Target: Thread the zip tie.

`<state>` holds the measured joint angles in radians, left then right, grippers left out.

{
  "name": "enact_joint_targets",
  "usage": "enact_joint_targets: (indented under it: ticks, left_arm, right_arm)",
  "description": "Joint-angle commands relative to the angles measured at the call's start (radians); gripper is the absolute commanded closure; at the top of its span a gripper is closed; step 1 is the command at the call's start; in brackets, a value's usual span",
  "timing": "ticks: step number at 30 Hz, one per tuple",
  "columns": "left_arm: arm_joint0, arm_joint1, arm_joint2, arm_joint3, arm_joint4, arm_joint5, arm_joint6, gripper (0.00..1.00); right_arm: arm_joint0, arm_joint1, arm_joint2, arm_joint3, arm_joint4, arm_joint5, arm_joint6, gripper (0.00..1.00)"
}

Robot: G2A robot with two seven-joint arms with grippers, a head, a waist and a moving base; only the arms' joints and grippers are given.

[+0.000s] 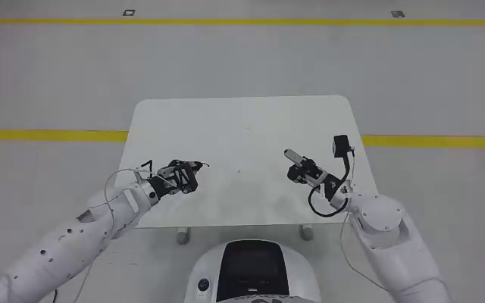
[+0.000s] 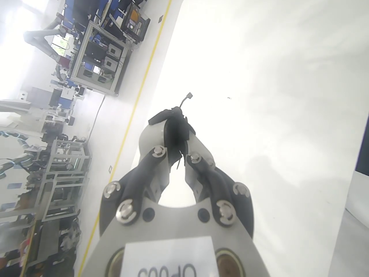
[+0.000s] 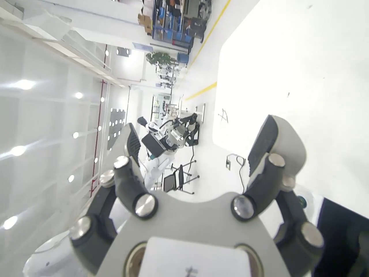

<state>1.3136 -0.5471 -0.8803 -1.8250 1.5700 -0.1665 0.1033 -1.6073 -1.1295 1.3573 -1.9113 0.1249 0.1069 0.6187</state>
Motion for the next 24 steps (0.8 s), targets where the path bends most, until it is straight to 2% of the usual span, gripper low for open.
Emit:
enact_joint_targets:
  ticks: [1,3,6,10,24]
  left_arm:
    - [0.0,0.0,0.0,0.0,0.0,0.0,0.0,1.0]
    - [0.0,0.0,0.0,0.0,0.0,0.0,0.0,1.0]
    - [0.0,0.0,0.0,0.0,0.0,0.0,0.0,1.0]
    - [0.0,0.0,0.0,0.0,0.0,0.0,0.0,1.0]
    - [0.0,0.0,0.0,0.0,0.0,0.0,0.0,1.0]
  right_arm:
    - [0.03,0.0,-0.027,0.038,0.004,-0.006,0.074,0.0]
    - [0.07,-0.002,-0.066,0.087,0.007,-0.024,0.126,0.0]
    - [0.13,-0.01,-0.137,0.158,0.004,-0.024,0.178,0.0]
    - [0.21,-0.024,-0.218,0.23,0.025,-0.016,0.194,0.0]
    - [0.216,-0.026,-0.224,0.234,0.031,-0.024,0.201,0.0]
